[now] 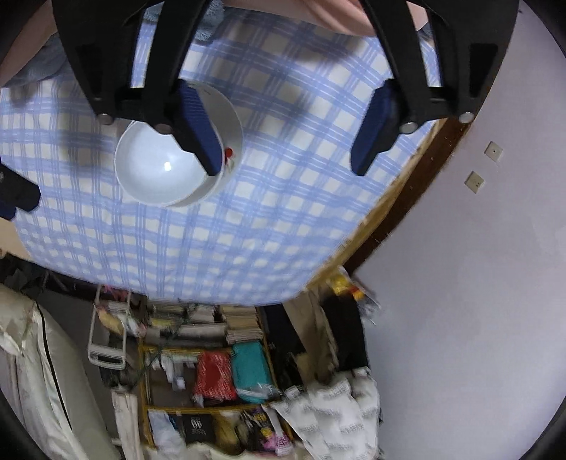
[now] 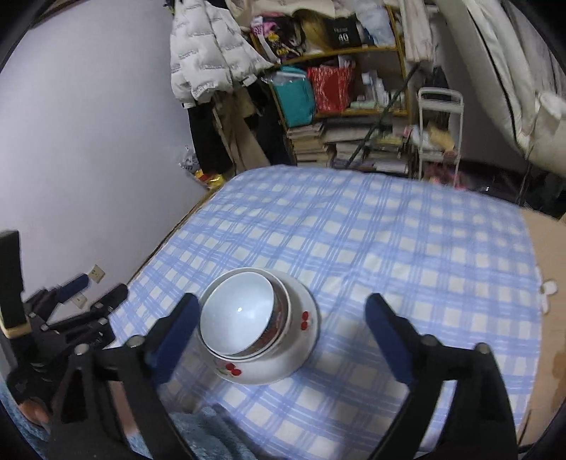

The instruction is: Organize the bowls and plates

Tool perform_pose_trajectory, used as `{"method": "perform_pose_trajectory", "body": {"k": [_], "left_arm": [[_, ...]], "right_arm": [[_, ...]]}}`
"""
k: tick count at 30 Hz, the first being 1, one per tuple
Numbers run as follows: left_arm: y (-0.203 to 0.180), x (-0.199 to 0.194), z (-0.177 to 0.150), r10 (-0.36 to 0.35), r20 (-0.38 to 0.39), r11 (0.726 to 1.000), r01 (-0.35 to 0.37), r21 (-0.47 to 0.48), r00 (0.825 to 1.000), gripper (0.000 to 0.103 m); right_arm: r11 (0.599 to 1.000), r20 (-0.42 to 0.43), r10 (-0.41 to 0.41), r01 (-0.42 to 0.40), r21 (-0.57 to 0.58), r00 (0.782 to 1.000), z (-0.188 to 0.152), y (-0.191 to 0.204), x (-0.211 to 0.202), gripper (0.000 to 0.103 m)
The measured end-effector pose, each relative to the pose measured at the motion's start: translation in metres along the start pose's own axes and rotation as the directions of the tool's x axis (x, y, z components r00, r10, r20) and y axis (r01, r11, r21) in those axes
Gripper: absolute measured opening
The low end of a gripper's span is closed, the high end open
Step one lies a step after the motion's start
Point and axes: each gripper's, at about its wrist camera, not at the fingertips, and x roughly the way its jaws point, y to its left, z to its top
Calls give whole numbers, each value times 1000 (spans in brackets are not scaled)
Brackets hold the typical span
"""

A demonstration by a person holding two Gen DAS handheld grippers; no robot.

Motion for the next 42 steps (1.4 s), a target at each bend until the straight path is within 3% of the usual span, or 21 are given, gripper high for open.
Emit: {"method": "perform_pose_trajectory", "body": {"k": [7, 13, 17, 29, 42], "left_arm": [[1, -37, -15, 16, 151, 1000, -16, 3, 988, 95], [2, -55, -33, 6, 219, 1000, -2, -20, 976, 96], [6, -64, -35, 0, 263, 999, 10, -37, 965, 96], [5, -58, -38, -12, 268, 999, 21, -32, 963, 96], [10, -51, -37, -18, 231, 999, 28, -40, 973, 96]], "right_arm": [[998, 113, -32, 39, -57, 993, -13, 9, -33, 103], [995, 207, -45, 63, -81, 977, -18, 13, -50, 103], [994, 217, -55, 74, -82, 975, -21, 11, -50, 103], [991, 228, -82, 104, -85, 970, -26, 12, -45, 103], [990, 222, -88, 109, -85, 971, -27, 10, -44, 103]]}}
